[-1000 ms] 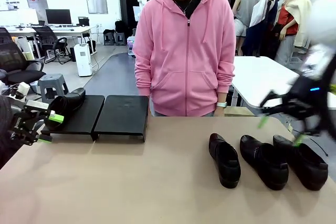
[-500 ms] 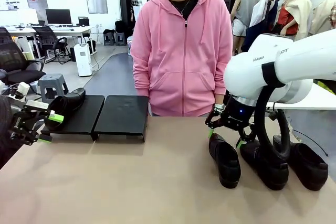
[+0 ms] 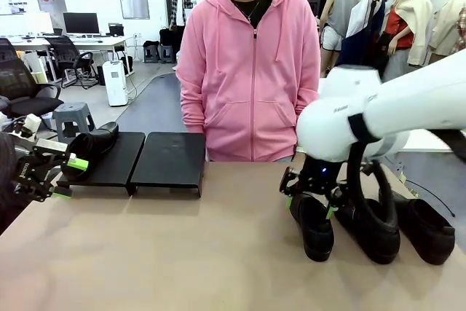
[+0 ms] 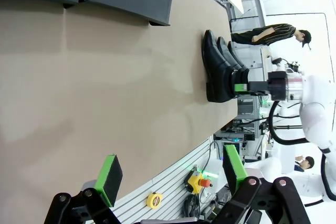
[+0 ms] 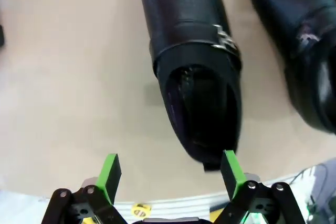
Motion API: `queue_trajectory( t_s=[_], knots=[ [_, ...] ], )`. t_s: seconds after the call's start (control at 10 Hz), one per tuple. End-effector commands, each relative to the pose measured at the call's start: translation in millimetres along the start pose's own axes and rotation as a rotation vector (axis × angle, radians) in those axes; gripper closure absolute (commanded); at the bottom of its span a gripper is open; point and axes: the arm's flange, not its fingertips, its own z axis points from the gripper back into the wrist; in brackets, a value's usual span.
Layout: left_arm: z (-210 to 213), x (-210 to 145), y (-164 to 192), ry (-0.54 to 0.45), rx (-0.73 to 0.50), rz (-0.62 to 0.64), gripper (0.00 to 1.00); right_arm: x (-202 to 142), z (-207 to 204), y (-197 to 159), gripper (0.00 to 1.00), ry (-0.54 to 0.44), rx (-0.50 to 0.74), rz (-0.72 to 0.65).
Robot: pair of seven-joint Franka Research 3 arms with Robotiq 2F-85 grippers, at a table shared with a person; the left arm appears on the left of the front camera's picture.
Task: Organize the shoes by placing them on the stand.
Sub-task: Pick up one Shoe and place it in the middle of the table.
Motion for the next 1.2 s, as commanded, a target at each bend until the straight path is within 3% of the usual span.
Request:
queue_trajectory(
  t_s=[0.0,0.3,0.5,0.6,0.7,1.1],
  knots=[
    [-1.8,-5.4,2.4,-0.013,-0.028,-0.016,0.0,26.8,-19.6,21.9,0.0,-0.046,-0.03,0.03],
    [-1.8,-5.4,2.4,-0.013,-0.028,-0.016,0.0,46.6,-60.0,36.7,0.0,-0.017,-0.129,0.056],
    [-1.8,-5.4,2.4,-0.013,-0.028,-0.016,0.0,47.2,-63.3,40.4,0.0,0.004,-0.108,0.07],
    [-1.8,-5.4,2.4,-0.013,-0.028,-0.016,0.0,47.7,-61.9,40.1,0.6,-0.06,-0.124,0.043],
    [-1.8,-5.4,2.4,-0.013,-0.028,-0.016,0.0,46.9,-63.0,42.1,1.0,-0.041,-0.118,0.055],
    [-1.8,-5.4,2.4,-0.013,-0.028,-0.016,0.0,44.7,-65.4,39.4,1.0,-0.052,-0.145,0.044]
  ],
)
